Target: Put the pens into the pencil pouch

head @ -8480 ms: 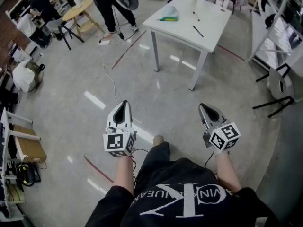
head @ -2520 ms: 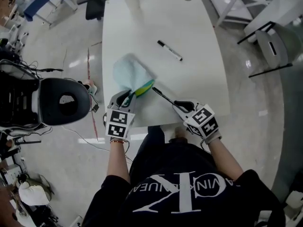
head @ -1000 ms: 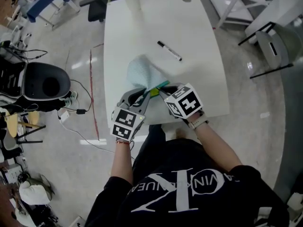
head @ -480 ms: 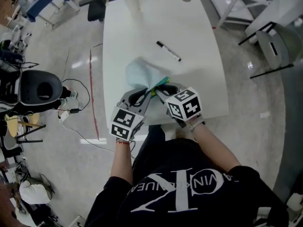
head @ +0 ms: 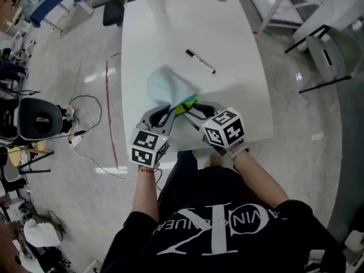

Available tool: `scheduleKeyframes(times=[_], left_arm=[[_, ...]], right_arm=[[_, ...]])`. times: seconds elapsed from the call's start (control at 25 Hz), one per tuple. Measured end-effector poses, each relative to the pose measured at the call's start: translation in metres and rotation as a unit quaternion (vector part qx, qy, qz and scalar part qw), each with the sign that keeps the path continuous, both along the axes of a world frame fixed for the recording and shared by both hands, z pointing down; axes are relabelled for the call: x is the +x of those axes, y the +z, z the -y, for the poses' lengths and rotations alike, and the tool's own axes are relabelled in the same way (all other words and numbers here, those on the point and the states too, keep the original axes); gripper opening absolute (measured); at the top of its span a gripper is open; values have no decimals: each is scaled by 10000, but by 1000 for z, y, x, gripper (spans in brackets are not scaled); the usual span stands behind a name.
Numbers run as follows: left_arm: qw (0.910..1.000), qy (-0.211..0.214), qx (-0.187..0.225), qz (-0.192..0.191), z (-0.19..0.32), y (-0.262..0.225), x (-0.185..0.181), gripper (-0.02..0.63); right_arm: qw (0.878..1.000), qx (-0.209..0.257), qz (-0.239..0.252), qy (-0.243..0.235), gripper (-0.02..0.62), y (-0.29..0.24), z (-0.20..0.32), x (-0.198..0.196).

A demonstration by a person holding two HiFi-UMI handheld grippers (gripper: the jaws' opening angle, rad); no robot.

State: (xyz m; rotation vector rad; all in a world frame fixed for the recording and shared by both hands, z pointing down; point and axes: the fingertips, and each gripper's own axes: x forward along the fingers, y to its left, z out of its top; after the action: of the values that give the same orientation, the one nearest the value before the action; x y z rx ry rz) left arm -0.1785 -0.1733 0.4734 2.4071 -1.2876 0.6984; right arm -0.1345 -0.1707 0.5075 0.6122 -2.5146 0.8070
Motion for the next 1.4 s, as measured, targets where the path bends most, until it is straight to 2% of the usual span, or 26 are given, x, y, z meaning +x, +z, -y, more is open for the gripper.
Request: scheduleKeyframes(times=[0.16, 0.36, 0.64, 1.04, 1.2, 1.4], left_arm=[[9998, -189, 27, -45, 4, -1, -8, 44], [9993, -363, -40, 34, 6, 7, -19, 44], [9982, -587, -105, 43, 11, 15, -36, 44], [9977, -646, -216, 60, 27, 23, -53, 44], [9978, -608, -255, 39, 36, 25, -59, 44], [9985, -484, -264, 10, 44, 25, -64, 44]], right_arm=[[9997, 43, -126, -204, 166, 5, -9, -3], [9997, 30, -167, -185, 166, 9, -7, -1], [9997, 49, -234, 58, 169, 12, 8, 11], [9973, 141, -430, 570, 170, 16, 49, 35], [9948, 313, -651, 717, 172, 18, 71, 44], [9871, 788, -1125, 819, 172, 20, 107, 53]])
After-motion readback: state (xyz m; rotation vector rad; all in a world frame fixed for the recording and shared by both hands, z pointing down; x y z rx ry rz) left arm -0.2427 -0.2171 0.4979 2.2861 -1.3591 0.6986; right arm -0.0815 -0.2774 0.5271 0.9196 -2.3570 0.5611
